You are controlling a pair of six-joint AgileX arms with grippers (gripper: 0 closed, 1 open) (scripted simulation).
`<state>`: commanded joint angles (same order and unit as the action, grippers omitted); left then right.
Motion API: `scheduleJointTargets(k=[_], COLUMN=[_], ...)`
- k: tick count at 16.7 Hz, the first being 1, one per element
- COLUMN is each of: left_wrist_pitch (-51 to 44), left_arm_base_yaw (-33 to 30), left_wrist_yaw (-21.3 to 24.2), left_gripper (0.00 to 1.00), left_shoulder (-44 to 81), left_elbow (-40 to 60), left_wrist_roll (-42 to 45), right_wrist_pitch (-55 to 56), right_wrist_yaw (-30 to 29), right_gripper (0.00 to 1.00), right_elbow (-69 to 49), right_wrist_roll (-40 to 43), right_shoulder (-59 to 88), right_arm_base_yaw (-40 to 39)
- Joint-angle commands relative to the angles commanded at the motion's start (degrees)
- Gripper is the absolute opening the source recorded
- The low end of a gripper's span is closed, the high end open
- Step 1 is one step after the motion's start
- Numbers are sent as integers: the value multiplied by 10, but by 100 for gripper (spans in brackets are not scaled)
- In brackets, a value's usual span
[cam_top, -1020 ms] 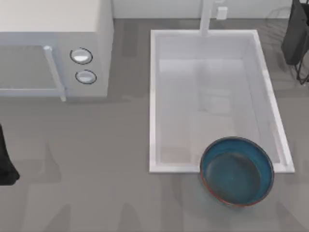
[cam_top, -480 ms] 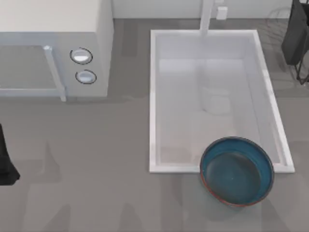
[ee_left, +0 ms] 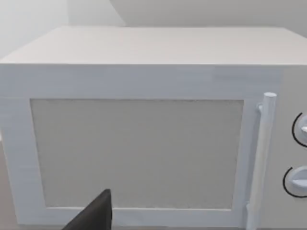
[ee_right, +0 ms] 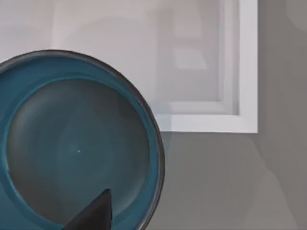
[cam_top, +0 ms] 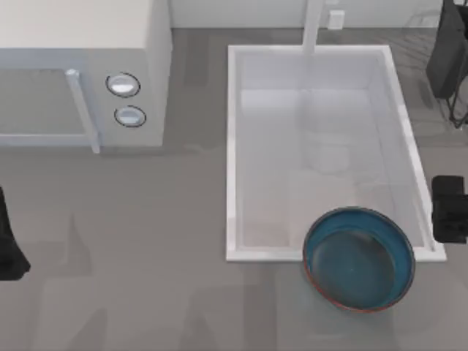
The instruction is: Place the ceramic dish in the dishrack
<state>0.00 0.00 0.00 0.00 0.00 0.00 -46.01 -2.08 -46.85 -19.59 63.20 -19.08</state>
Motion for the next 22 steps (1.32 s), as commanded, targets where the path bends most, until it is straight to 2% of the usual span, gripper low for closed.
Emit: scheduleJointTargets(k=[6, 12, 16, 22], left_wrist_pitch=[0, 0, 0, 0], left_arm_base_yaw=[0, 0, 0, 0], left_wrist_yaw=[0, 0, 0, 0], left_gripper=[100, 100, 100, 100], left_shoulder=[0, 0, 0, 0], left_elbow=[0, 0, 0, 0], left_wrist_roll=[0, 0, 0, 0], right_wrist_pitch=[-143, -169, -145, 23], right_wrist_yaw=[-7, -9, -8, -8], right_gripper=[100, 100, 100, 100], right_elbow=[-155, -186, -168, -76], right_wrist_roll=[-62, -74, -71, -67], right_shoulder=[199, 236, 245, 310], right_arm_base_yaw=[-62, -74, -71, -67])
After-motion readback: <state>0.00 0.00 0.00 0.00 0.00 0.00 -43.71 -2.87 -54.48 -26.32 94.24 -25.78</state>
